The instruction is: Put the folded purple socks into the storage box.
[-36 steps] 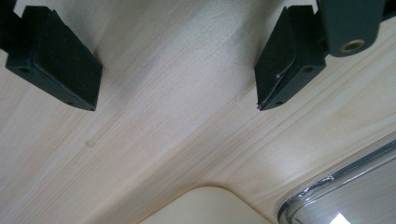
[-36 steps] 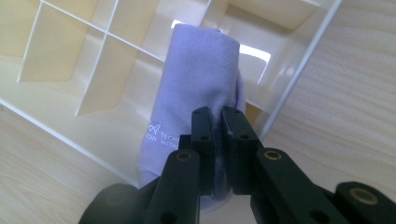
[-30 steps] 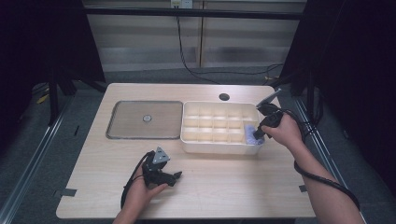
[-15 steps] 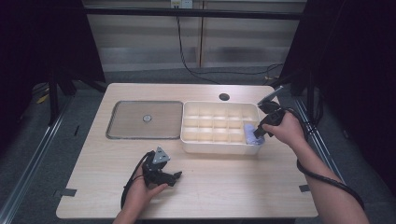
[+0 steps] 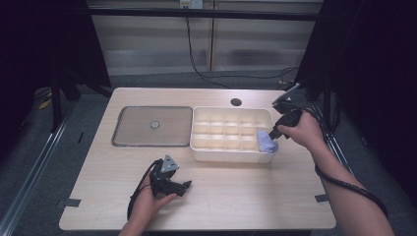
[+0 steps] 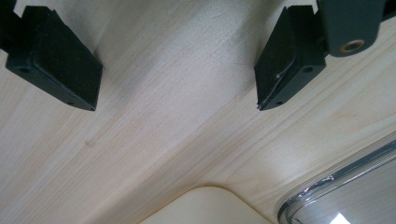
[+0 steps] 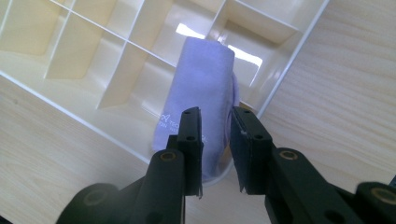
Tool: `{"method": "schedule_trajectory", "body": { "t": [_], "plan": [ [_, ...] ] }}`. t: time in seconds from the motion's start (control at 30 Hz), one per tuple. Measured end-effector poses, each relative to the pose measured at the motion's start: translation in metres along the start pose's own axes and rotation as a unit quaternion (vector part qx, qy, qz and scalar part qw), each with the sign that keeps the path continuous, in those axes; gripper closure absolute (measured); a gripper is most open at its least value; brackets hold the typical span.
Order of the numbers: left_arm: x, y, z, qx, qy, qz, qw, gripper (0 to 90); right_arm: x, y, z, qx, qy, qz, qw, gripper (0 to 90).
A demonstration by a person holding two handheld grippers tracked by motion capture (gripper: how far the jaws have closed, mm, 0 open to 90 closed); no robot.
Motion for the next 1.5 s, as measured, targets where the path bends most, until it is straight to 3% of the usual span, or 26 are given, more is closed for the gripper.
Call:
{"method": "schedule_trajectory", "body": {
  "t": [0.27,0.67,1.0,1.5],
  "plan": [
    [0.0,0.0,0.0,0.0,0.0,0.0,1.0,14.5,0.007,-0.006,-0.005,-0.006,0.0,-0.007,1.0,75.4],
    [0.0,0.0,0.0,0.0,0.0,0.0,1.0,14.5,0.014,-0.01,0.006,-0.011,-0.008,-0.018,0.9997,80.3],
    [0.0,0.0,0.0,0.0,0.0,0.0,1.0,14.5,0.015,-0.013,0.015,-0.012,-0.025,-0.025,0.9993,90.0],
    [0.0,0.0,0.0,0.0,0.0,0.0,1.0,14.5,0.02,-0.017,0.026,-0.027,-0.038,-0.035,0.9983,90.0]
  ]
}}
Point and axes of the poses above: each handheld gripper's, and its own axes: z roughly forward along the jaws, x roughly out of its top, y roughly to its right, the point moved 6 cm from there along z, roughly forward along the jaws, and after that the axes turned 3 degrees about x, right-handed, at the moved point
